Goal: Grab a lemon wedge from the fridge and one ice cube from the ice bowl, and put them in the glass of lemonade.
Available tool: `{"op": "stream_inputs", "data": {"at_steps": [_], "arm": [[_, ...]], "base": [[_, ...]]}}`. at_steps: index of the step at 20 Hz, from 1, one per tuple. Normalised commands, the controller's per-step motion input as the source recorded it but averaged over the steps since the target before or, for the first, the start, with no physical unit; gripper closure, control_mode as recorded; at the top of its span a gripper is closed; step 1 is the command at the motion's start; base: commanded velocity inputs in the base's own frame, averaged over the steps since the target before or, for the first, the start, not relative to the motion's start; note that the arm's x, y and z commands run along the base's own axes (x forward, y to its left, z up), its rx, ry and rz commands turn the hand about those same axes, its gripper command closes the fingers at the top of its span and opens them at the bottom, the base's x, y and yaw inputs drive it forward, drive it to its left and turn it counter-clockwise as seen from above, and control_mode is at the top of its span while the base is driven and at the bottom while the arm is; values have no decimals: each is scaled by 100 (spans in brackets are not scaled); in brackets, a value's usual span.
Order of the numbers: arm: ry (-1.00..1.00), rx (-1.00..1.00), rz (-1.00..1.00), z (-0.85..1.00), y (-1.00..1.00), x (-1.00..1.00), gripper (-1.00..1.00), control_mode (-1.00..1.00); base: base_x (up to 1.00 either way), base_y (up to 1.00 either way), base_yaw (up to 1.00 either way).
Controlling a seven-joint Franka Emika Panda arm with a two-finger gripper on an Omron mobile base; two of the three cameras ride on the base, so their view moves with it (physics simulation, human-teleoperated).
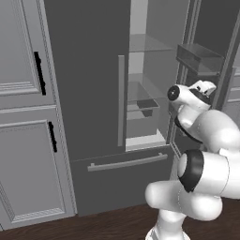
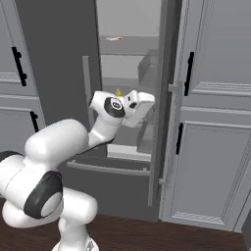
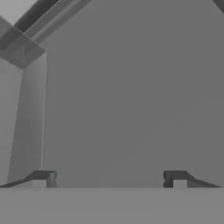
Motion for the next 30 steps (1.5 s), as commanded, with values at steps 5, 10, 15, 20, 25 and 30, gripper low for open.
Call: {"op": "stream_inputs", "data": {"at_steps": [5,10,15,20,25,30], "arm": [[-5,0,-10,60,56,-12,-100,-100],[-17,7,-3,51,85,-35,-100,-100],[-30,61,7,-31,92,-4,-100,-100],[11,71,49,-64,80,35,-100,-100],[19,34,50,-20,56,9,-100,-100],[-5,0,12,0,78,1,-100,-100]], "base": [[0,0,0],[0,0,0],[0,0,0],[0,0,0],[0,0,0],[0,0,0]]}}
